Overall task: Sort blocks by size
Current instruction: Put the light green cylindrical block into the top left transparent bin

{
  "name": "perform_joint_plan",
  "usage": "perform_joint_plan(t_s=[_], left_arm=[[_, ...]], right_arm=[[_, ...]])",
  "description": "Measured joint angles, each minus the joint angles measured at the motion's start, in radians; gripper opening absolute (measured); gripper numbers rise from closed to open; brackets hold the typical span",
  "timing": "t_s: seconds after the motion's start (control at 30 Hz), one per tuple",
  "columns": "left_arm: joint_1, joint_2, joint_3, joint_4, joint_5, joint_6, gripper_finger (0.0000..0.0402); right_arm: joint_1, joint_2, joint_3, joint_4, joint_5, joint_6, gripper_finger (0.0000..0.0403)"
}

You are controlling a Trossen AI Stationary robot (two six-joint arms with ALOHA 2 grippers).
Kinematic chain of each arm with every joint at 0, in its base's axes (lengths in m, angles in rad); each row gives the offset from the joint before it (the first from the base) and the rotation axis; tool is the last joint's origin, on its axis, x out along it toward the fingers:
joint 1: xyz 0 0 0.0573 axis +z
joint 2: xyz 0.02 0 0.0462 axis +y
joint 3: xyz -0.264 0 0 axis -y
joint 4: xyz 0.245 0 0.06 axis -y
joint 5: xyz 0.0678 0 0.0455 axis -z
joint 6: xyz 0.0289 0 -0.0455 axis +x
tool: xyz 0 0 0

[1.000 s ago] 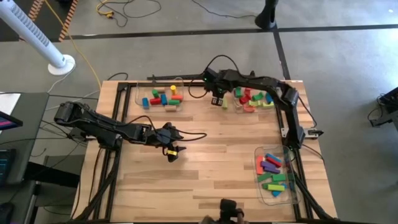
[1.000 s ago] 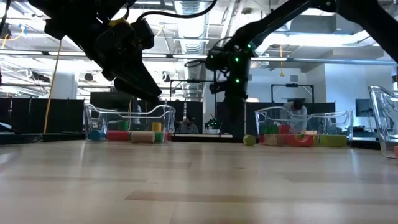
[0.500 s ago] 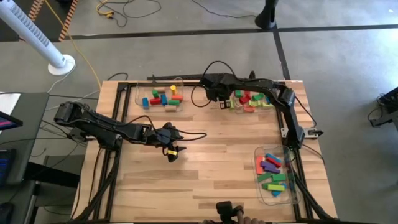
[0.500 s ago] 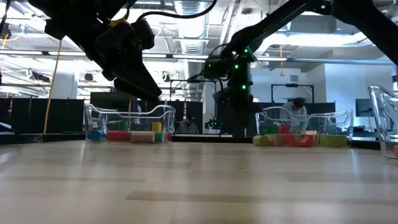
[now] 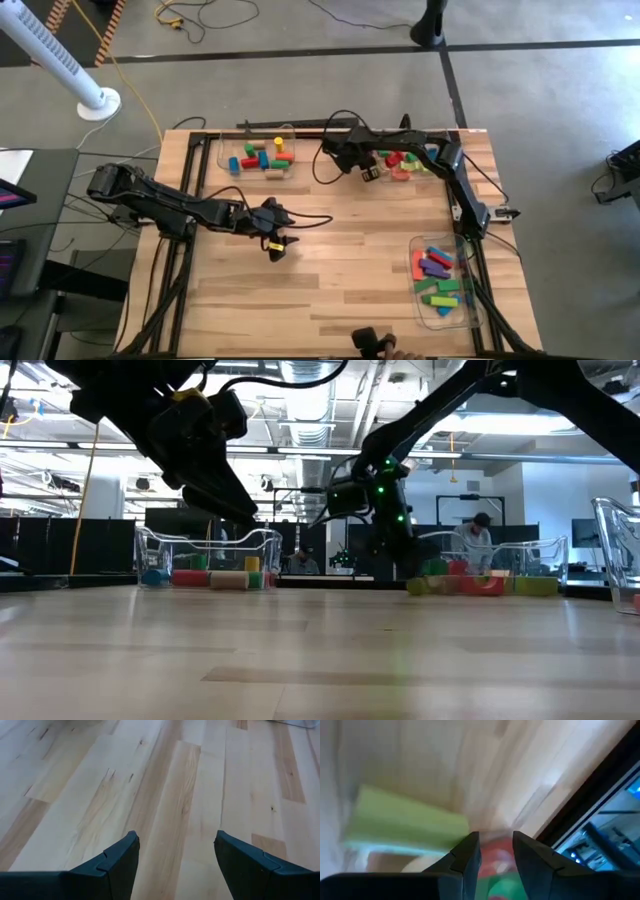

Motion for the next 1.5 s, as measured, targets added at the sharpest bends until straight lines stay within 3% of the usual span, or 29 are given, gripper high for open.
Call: perform_joint_plan(t_s=[0.3, 0.5, 0.87, 1.2, 1.33, 1.5], left_arm=[[-0.001, 0.000, 0.000, 0.003, 0.002, 0.009, 0.0248], [-0.001, 0.000, 0.000, 0.004, 0.003, 0.005, 0.0248], [-0.001, 0.000, 0.000, 0.004, 0.004, 0.001, 0.0248], [-0.001, 0.000, 0.000, 0.003, 0.004, -0.003, 0.0248], [-0.001, 0.000, 0.000, -0.001, 0.005, -0.006, 0.0248], [-0.001, 0.000, 0.000, 0.001, 0.006, -0.006, 0.0248]], right_arm=[[0.060, 0.007, 0.000, -0.128, -0.006, 0.097, 0.0152], [0.122, 0.007, 0.000, -0.156, -0.116, 0.123, 0.0152], [0.238, 0.007, 0.000, -0.239, -0.141, 0.190, 0.0152], [0.306, -0.033, 0.091, -0.402, -0.151, 0.413, 0.0152], [0.359, -0.105, 0.049, -0.402, -0.277, 0.443, 0.0154], [0.434, -0.168, -0.090, -0.355, -0.297, 0.441, 0.0189]])
